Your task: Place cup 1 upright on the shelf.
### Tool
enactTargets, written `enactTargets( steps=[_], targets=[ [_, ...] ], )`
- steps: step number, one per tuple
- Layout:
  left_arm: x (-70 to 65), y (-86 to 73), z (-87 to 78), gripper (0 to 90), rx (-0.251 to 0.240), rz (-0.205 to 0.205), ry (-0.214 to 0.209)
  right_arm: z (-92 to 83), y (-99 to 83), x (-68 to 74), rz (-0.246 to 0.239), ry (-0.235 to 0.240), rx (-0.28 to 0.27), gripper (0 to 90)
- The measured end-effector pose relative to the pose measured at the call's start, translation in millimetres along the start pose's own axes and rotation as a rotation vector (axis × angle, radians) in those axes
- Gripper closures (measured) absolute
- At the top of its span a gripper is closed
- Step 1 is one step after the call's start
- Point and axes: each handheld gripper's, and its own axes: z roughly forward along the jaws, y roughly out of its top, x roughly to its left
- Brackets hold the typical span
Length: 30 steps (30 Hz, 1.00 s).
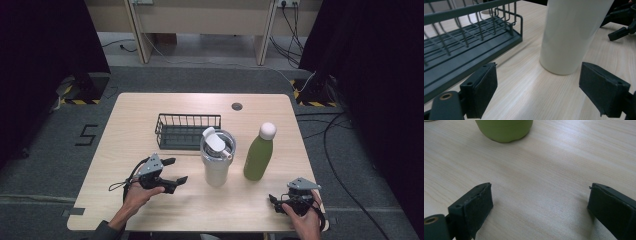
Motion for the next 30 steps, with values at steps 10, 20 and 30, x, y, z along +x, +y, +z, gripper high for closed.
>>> enactTargets(
  steps=[10, 20, 30],
  targets=[
    [-12.3, 13.6, 23.6, 14.8, -0.030, 0.025, -0.065, -0.1, 0.0, 0.1, 0.001, 0.001, 0.000, 6.1],
    [-19.9, 20.9, 46.8, 14.7, -0.042, 0.050, -0.075, -0.2, 0.1, 0.1, 0.001, 0.001, 0.001, 6.1],
    [-27.7, 21.6, 61.9, 14.4, -0.061, 0.066, -0.105, -0.1, 0.1, 0.1, 0.001, 0.001, 0.001, 6.1]
  ],
)
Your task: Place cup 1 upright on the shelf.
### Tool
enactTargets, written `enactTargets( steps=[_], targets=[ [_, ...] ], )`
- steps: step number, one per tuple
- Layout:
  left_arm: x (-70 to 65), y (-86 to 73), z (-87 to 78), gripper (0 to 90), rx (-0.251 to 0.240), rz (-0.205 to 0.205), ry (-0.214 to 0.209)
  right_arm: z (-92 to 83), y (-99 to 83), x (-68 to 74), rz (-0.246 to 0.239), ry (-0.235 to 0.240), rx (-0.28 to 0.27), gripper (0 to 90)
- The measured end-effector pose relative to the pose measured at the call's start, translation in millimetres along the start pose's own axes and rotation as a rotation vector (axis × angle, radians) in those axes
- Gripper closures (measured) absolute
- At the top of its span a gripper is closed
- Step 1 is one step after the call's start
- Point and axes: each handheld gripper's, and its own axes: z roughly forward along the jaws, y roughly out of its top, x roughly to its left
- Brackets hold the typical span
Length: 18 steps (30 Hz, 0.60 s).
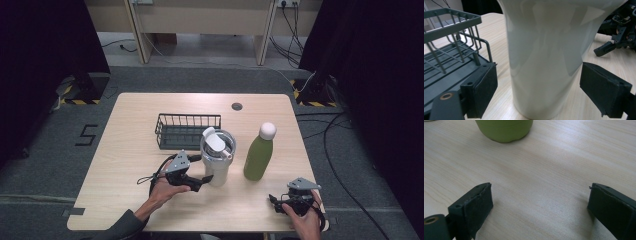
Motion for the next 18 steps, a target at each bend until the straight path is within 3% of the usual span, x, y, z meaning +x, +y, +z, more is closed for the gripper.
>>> enactTargets(
  steps=[9, 18],
  targets=[
    [-5.9, 1.7, 17.2, 13.1, -0.003, 0.013, -0.004, -0.1, 0.0, -0.1, -0.003, 0.000, 0.002, 6.1],
    [-6.2, -2.2, 28.3, 10.1, -0.033, -0.014, -0.002, -0.2, 0.1, 0.0, -0.004, 0.002, 0.003, 6.1]
  ],
)
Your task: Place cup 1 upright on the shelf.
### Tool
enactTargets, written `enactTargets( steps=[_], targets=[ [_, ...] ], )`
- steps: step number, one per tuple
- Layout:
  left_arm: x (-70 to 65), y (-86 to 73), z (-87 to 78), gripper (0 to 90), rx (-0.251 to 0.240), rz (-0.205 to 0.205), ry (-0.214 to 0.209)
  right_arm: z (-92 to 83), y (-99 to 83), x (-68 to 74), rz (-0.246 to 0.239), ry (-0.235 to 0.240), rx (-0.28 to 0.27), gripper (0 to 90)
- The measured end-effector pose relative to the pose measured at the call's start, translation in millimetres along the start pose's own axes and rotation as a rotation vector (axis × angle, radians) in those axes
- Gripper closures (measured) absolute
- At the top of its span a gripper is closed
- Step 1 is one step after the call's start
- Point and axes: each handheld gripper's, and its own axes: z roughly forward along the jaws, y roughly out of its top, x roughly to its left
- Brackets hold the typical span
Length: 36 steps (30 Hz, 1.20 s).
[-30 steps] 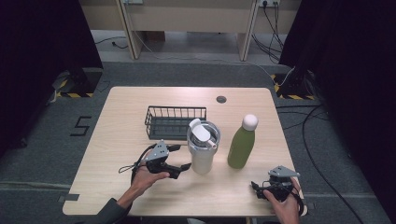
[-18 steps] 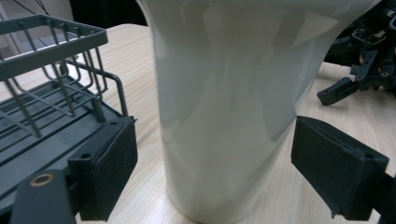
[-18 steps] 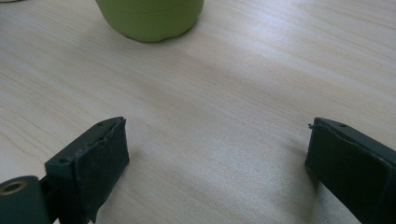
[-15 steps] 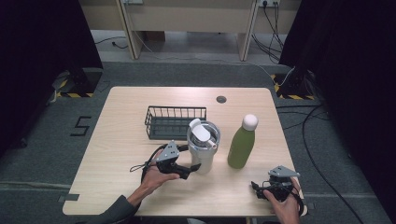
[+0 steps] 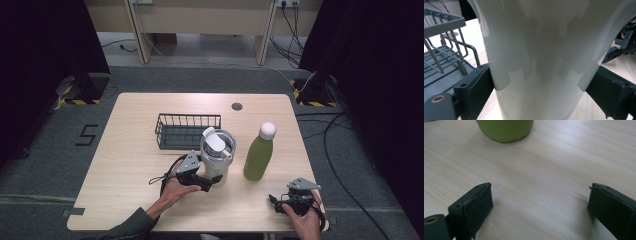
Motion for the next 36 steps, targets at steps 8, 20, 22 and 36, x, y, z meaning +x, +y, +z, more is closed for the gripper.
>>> enactTargets(
  steps=[8, 20, 22, 36],
  targets=[
    [1.5, -3.8, 4.4, 9.2, -0.011, -0.015, -0.010, 0.0, 0.0, 0.0, -0.001, 0.001, 0.000, 6.1],
    [2.3, -7.4, 11.4, 8.3, -0.006, -0.026, -0.010, 0.1, -0.1, 0.7, 0.005, 0.004, -0.001, 6.1],
    [2.2, -8.3, 12.2, 8.3, -0.011, -0.029, -0.009, 0.1, -0.1, 0.8, 0.004, 0.004, -0.001, 6.1],
    [1.1, -8.3, 14.1, 10.7, -0.034, 0.007, 0.002, 0.1, -0.1, 0.9, 0.004, 0.006, -0.001, 6.1]
  ],
)
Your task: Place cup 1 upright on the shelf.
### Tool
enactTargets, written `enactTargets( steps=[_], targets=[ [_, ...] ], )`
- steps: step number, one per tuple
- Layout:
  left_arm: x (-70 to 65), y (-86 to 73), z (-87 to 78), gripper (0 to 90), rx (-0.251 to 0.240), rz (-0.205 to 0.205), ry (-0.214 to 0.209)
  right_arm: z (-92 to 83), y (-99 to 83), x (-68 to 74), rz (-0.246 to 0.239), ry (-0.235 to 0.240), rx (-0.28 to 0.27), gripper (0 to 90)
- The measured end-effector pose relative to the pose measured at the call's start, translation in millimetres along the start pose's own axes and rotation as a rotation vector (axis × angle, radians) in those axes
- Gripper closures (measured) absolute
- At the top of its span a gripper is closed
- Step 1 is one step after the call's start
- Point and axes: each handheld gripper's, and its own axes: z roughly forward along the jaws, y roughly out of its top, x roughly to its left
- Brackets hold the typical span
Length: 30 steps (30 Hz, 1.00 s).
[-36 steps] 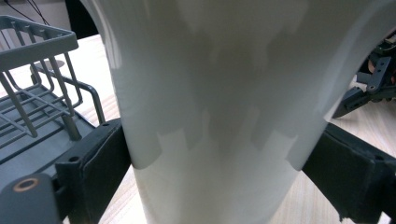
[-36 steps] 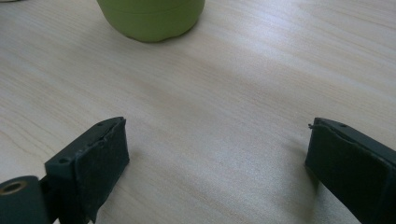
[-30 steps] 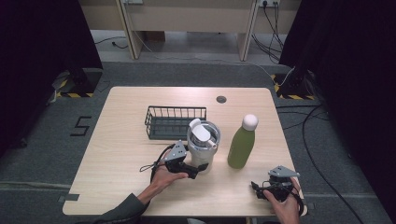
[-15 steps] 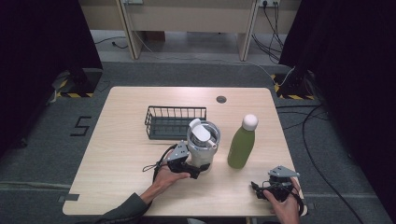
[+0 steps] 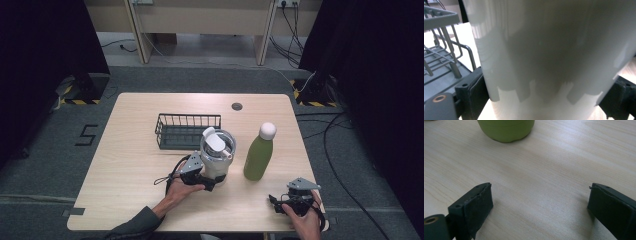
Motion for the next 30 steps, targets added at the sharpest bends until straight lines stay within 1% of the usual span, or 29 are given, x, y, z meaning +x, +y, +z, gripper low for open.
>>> enactTargets(
  steps=[4, 7, 11, 17, 21, 26, 30],
  targets=[
    [0.4, -0.4, -1.1, 11.0, -0.005, 0.014, -0.004, 0.0, 0.0, 0.1, 0.000, 0.001, 0.000, 6.1],
    [1.0, -0.3, -2.0, 11.2, -0.007, 0.010, -0.006, 0.0, 0.0, 0.0, -0.002, 0.001, 0.001, 6.1],
    [3.2, 0.0, -4.3, 11.3, -0.011, -0.008, -0.012, -0.1, 0.0, 0.1, -0.001, 0.001, 0.002, 6.1],
    [6.0, 3.0, -9.2, 11.4, -0.003, 0.002, -0.011, -0.1, 0.0, 0.1, 0.000, 0.001, 0.002, 6.1],
    [6.7, 10.2, -13.9, 11.4, -0.015, 0.005, -0.017, -0.1, 0.0, 0.2, 0.000, 0.001, 0.002, 6.1],
    [8.7, 16.8, -18.9, 11.4, -0.028, -0.007, -0.017, -0.1, 0.0, 0.1, -0.001, 0.001, 0.002, 6.1],
    [10.5, 21.4, -23.1, 11.4, -0.026, -0.007, -0.012, 0.0, 0.0, 0.1, -0.001, 0.001, 0.000, 6.1]
  ],
)
